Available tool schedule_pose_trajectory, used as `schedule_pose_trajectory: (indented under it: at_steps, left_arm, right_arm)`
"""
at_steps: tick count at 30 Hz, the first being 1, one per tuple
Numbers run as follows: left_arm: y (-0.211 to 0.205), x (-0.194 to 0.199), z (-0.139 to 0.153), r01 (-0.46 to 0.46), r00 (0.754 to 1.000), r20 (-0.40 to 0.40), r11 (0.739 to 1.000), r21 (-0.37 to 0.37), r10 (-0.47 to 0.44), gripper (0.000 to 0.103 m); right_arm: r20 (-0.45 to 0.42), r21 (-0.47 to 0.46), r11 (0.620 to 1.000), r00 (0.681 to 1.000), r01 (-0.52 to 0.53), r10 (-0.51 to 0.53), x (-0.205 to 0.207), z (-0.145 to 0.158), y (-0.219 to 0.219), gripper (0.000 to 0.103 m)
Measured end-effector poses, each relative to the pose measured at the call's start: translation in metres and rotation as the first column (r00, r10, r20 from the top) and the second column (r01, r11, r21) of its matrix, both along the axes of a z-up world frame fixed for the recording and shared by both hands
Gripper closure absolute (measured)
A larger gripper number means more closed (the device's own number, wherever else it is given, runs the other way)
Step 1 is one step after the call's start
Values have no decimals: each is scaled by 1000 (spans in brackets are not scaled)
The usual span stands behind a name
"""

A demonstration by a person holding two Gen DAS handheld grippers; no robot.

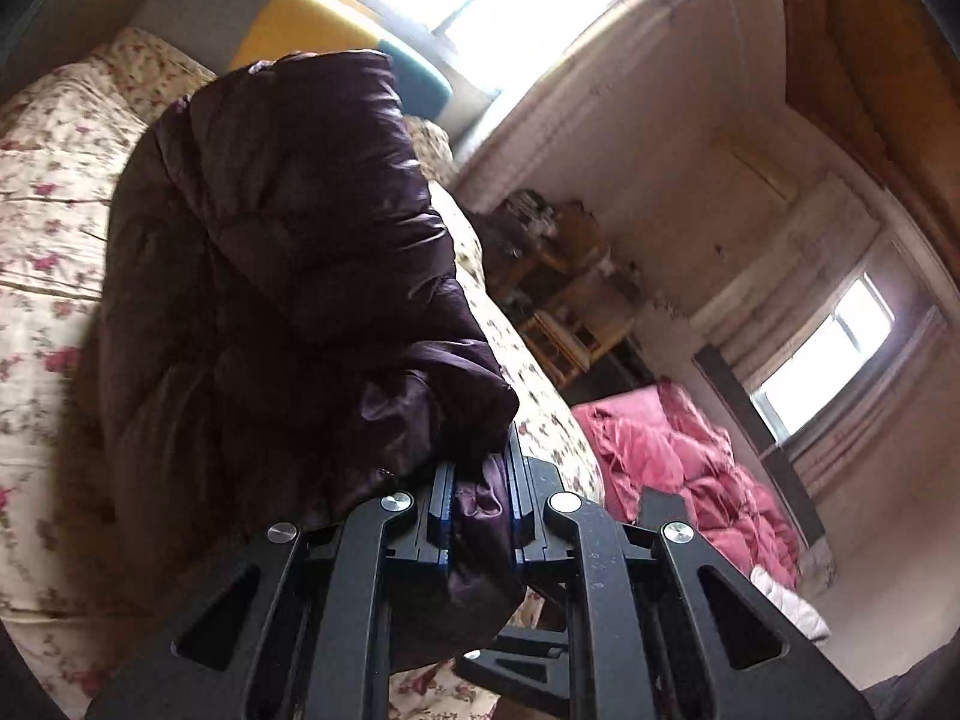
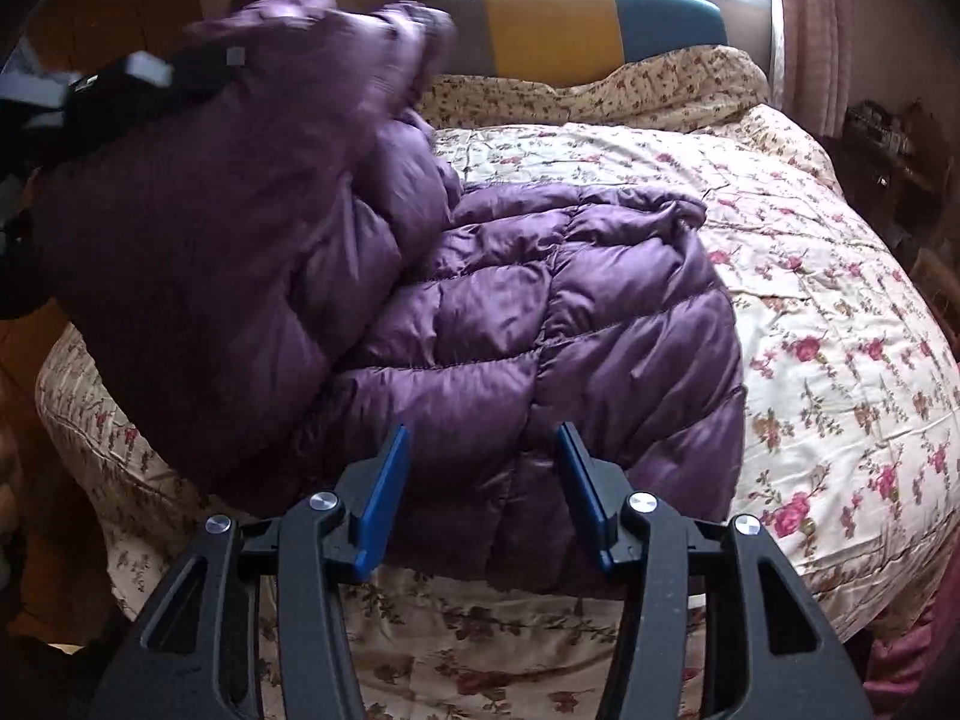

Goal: Fold large clothes
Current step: 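Close the left tool on the jacket bundle's end and lift it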

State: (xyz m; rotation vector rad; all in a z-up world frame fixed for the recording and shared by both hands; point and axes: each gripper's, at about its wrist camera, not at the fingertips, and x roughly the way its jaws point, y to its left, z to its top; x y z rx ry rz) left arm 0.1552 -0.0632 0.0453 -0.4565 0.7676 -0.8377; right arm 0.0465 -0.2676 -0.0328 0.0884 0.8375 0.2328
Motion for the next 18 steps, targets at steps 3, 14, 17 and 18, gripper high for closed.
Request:
schedule_pose_trajectory:
  at_steps: [3,14,17,18]
  left_arm:
    - [-23,8,-5,49,999,-12,999,15,-49,91]
    - [-117,32,-66,207,975,-122,963,175,-187,91]
    - [-129,31,-77,224,973,-116,949,224,-202,91]
    - [-132,29,-78,228,972,-112,945,234,-206,91]
  right_arm:
    - [-5,-23,998,998,60,-61,2,0,-15,54]
    - [-49,-10,961,960,275,-276,-6,-5,-109,54]
    - [-56,40,957,957,287,-285,-7,-1,-131,54]
    - [-57,44,957,957,285,-283,-6,0,-135,53]
